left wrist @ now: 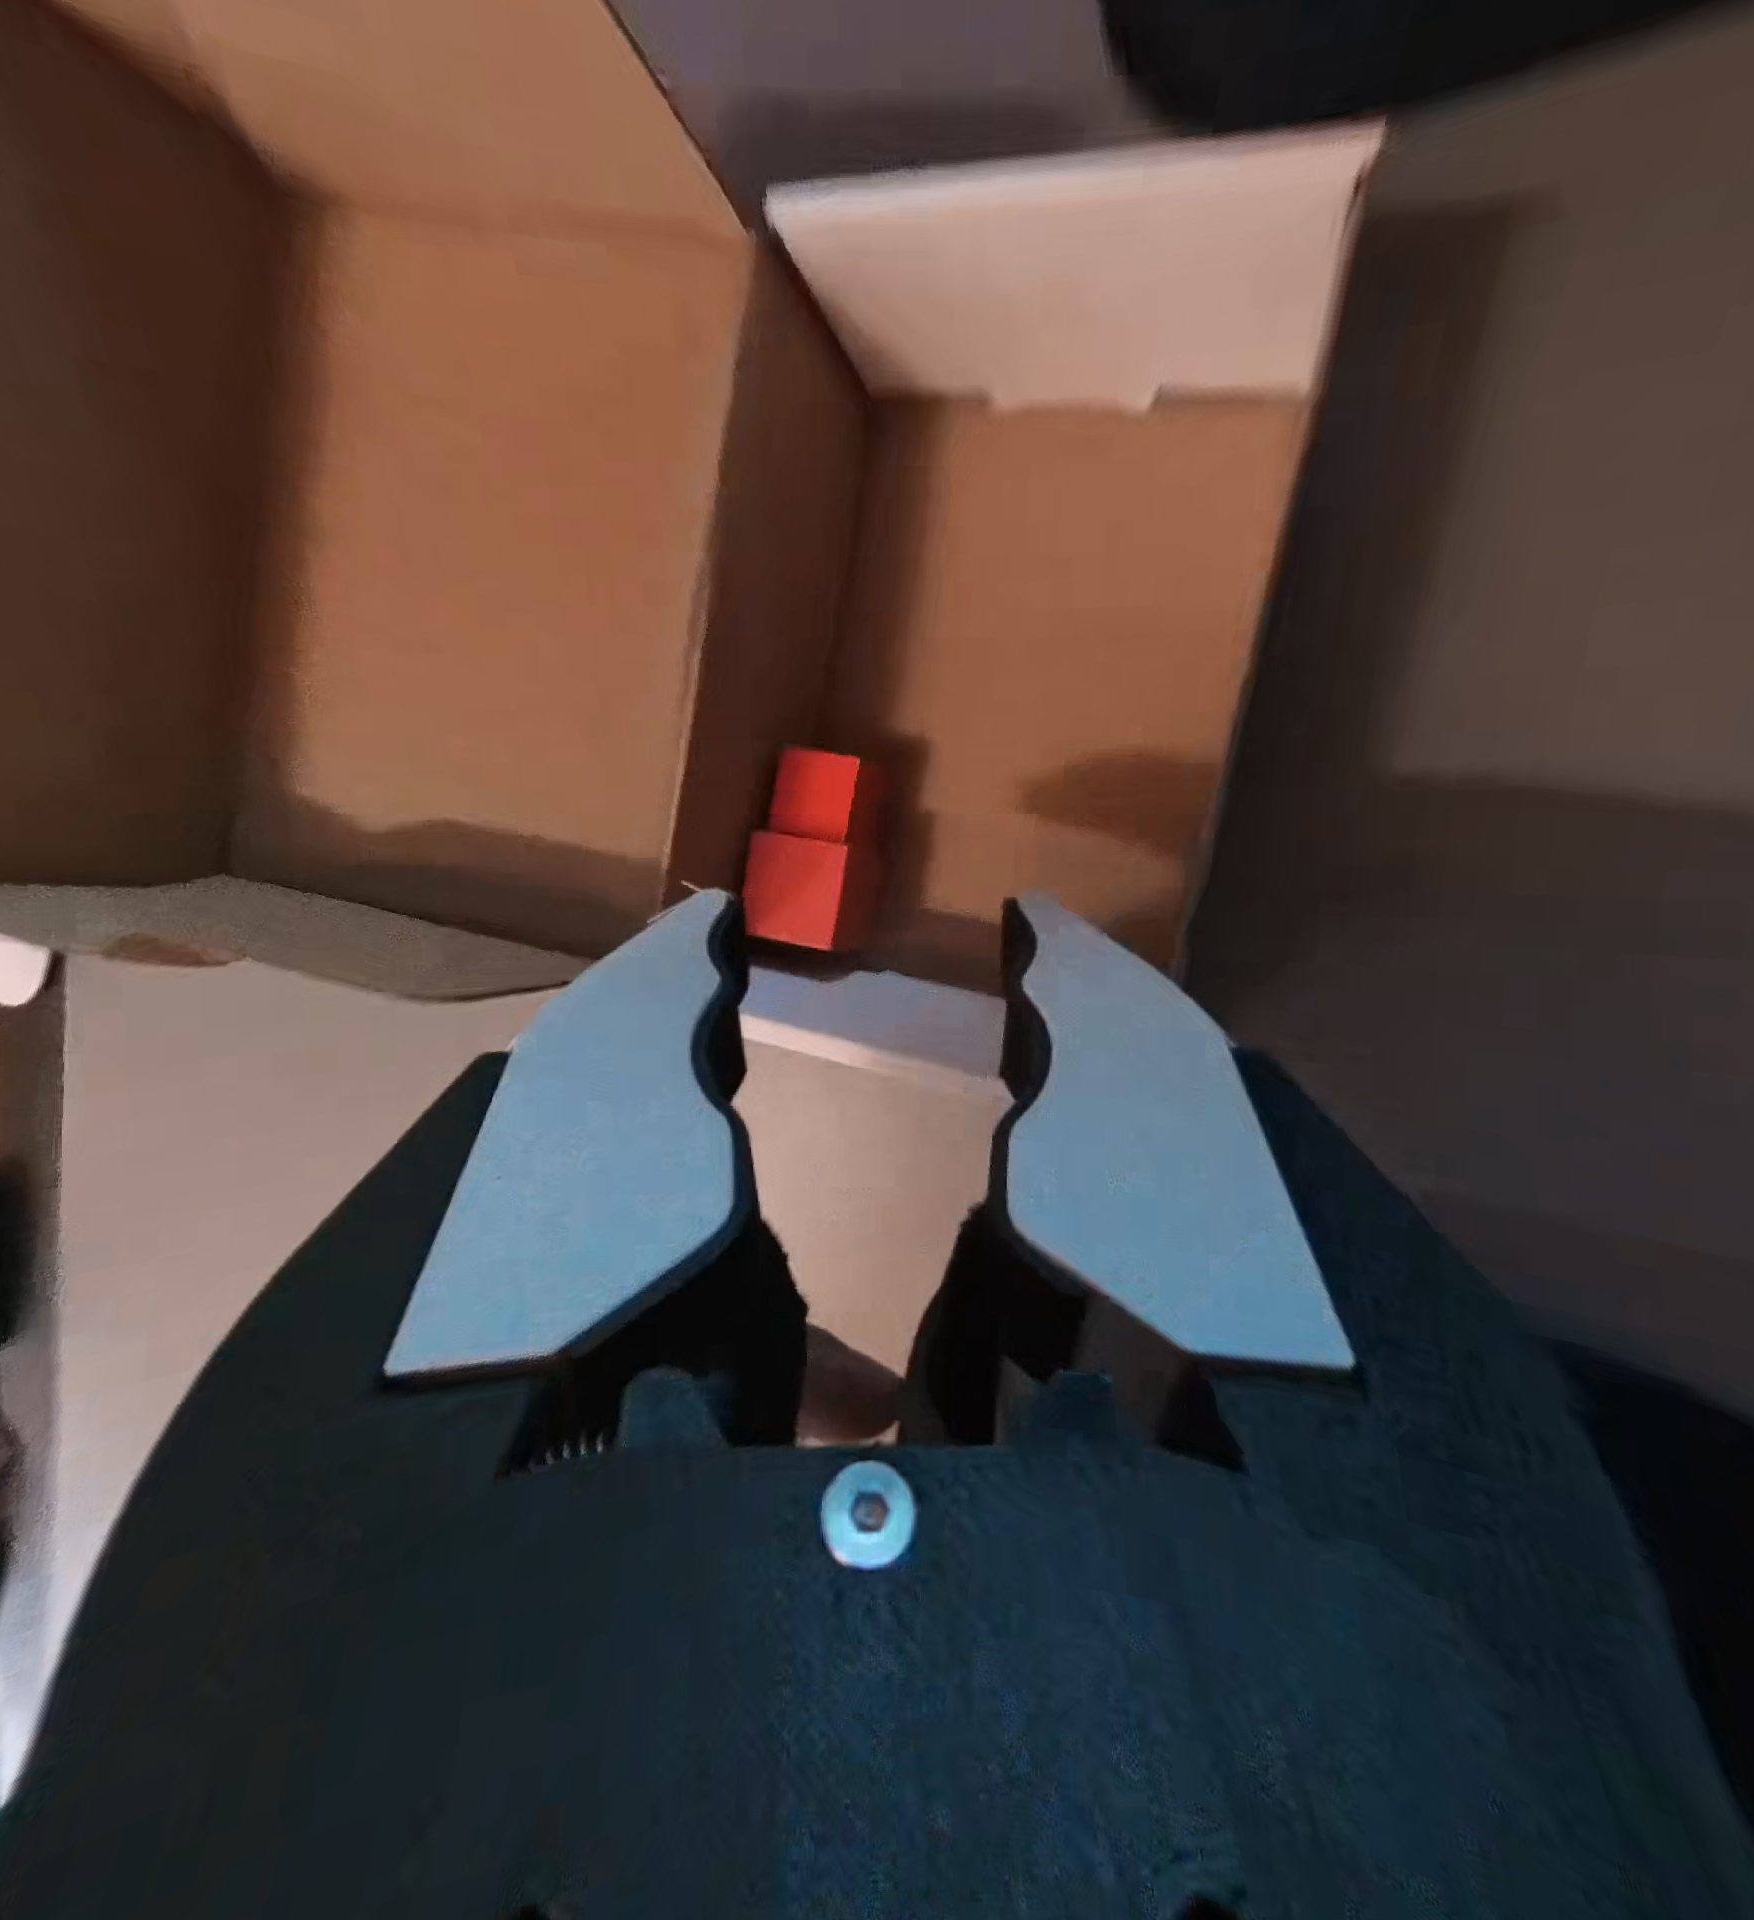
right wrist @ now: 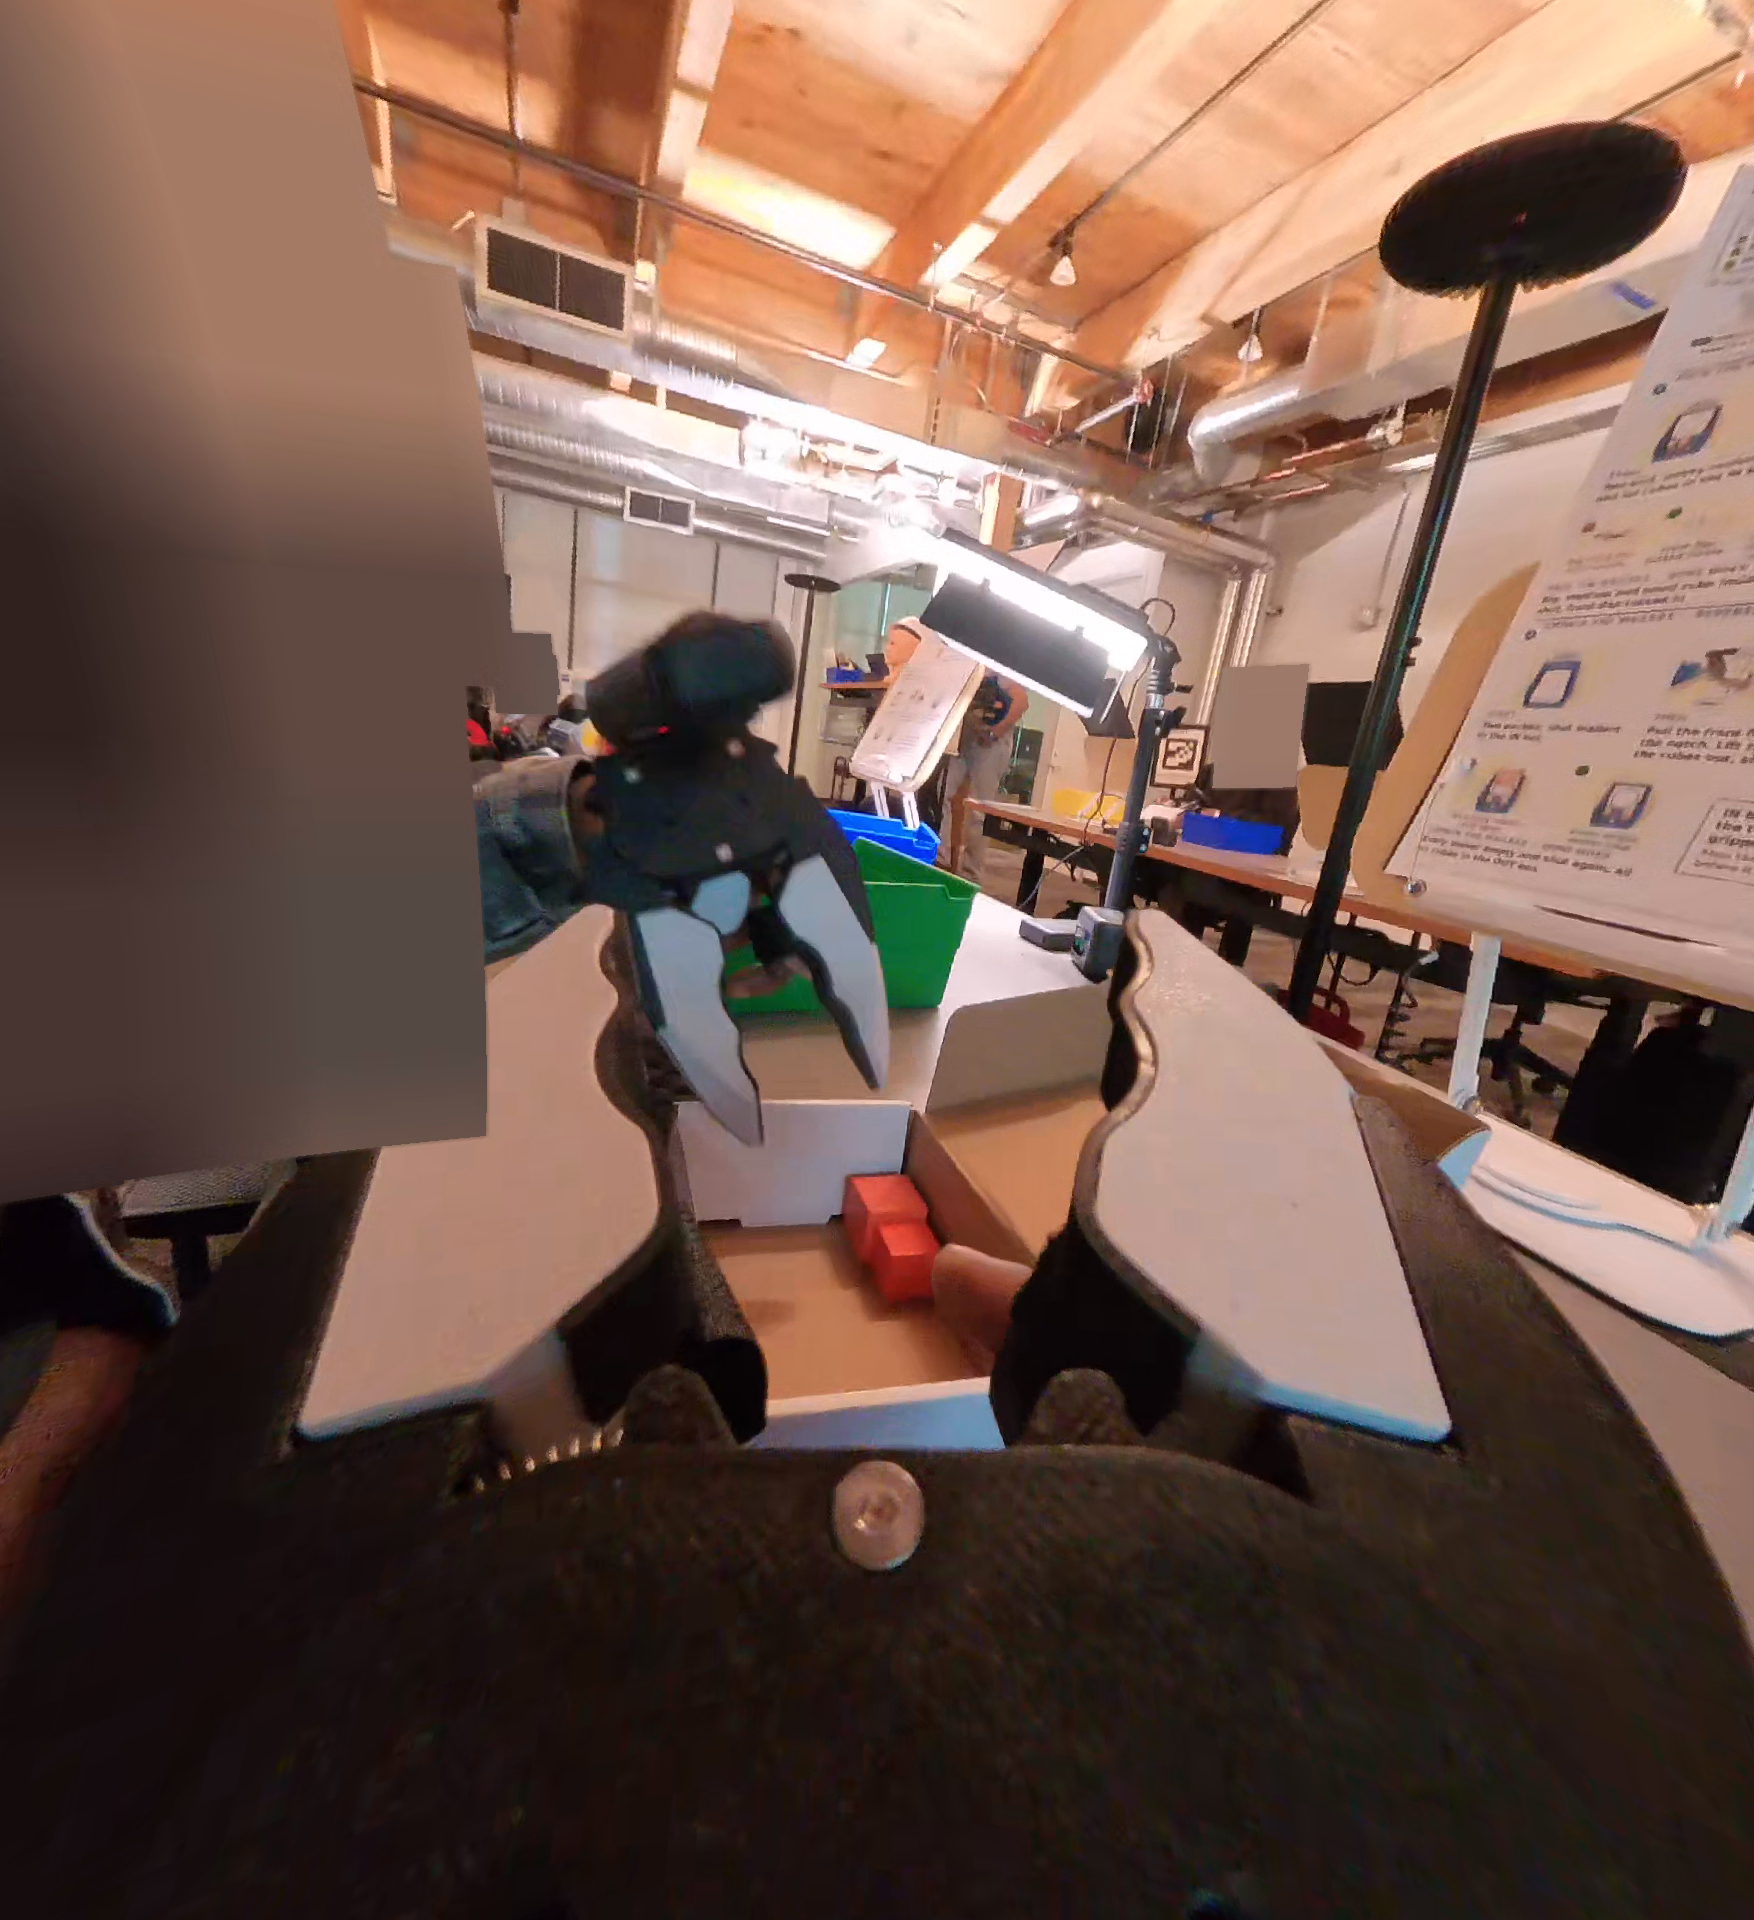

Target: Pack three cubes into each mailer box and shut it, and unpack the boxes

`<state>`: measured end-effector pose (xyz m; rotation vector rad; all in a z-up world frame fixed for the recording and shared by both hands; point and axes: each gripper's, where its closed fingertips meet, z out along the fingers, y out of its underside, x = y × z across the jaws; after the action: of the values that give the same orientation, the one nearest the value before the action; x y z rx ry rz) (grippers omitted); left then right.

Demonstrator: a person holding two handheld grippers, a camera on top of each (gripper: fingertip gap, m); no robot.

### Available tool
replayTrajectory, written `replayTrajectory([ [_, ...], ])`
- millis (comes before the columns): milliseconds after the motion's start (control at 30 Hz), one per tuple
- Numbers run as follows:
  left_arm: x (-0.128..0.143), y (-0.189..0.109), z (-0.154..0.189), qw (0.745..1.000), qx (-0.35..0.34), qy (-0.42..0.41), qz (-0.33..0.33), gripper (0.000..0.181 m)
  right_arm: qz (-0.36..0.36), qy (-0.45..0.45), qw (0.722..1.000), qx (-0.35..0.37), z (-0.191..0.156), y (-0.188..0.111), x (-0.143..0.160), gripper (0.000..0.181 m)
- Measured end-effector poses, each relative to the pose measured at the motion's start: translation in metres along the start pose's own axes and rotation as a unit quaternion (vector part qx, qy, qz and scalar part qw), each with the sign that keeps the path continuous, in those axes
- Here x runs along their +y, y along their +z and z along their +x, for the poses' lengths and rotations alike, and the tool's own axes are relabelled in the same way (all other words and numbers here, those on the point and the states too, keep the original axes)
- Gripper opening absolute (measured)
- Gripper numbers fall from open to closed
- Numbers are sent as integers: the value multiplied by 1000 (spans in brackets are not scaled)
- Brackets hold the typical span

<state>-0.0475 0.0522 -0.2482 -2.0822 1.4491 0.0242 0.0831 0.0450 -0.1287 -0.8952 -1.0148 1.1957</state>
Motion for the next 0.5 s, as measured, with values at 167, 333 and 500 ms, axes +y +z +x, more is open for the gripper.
replayTrajectory([
  [167, 11, 27, -4, 996, 18, 21, -89, 43, 7, 19, 1000, -1, 1, -2, -1, 89],
  [333, 24, 41, -10, 991, 5, 25, -129, 40, 7, 16, 1000, -3, 1, -3, -1, 87],
  [500, 20, 37, -2, 992, 31, 21, -123, 32, 5, 16, 1000, -2, 1, -2, 0, 87],
])
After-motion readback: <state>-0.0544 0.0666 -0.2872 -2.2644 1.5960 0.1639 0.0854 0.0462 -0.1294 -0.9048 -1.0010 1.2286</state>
